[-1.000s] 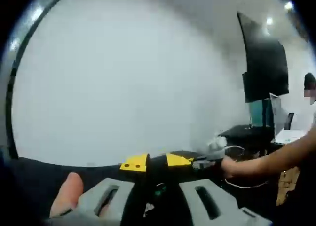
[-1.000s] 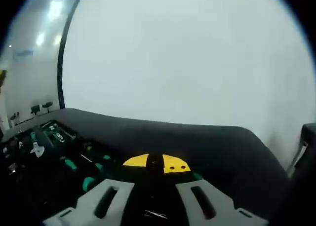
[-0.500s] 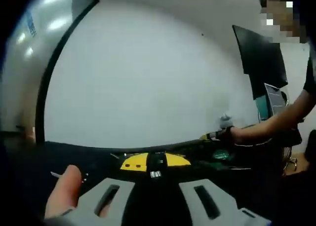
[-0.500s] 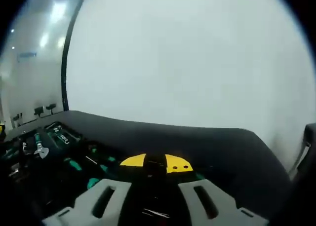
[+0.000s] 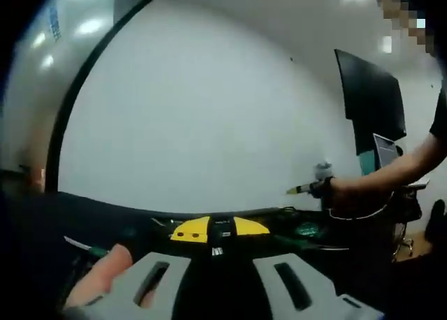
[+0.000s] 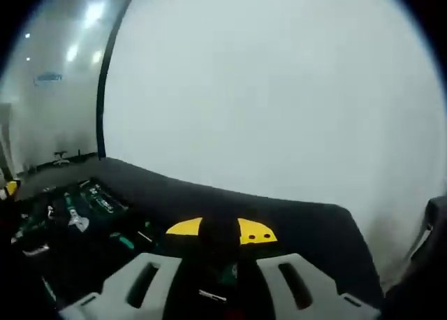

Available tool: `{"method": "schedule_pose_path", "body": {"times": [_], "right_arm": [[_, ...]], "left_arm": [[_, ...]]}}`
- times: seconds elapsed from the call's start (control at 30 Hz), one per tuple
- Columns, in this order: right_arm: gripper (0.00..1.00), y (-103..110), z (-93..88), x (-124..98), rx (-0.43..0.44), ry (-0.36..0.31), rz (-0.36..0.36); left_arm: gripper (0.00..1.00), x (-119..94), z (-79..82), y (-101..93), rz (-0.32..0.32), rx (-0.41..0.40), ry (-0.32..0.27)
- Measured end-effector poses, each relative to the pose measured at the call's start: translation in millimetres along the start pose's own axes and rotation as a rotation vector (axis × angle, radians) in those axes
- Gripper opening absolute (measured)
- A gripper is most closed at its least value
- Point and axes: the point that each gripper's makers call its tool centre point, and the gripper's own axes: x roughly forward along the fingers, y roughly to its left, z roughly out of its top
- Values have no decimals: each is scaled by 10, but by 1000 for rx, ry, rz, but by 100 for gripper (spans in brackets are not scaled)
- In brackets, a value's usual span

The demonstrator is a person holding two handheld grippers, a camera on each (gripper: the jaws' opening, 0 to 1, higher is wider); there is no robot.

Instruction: Pick up the tools and put them into their designated positions in the toolbox.

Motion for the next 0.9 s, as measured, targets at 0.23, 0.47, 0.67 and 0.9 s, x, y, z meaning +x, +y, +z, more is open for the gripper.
{"method": "schedule_pose_path", "body": {"times": [0.23,0.47,0.67,0.9], "right_arm": [[17,-5,1328,-1215,-146,-103,33],[33,112,1063,-1966,-361,86,49],[21,-302,85,-2207,-361,437,-27],[21,-727,-661,-2314,-342,637,-82]], "left_arm": [[13,24,7,76,11,23,-5],[12,29,6,141,14,24,-8],[12,42,-66,151,17,42,26],[12,45,-92,144,17,58,41]]}}
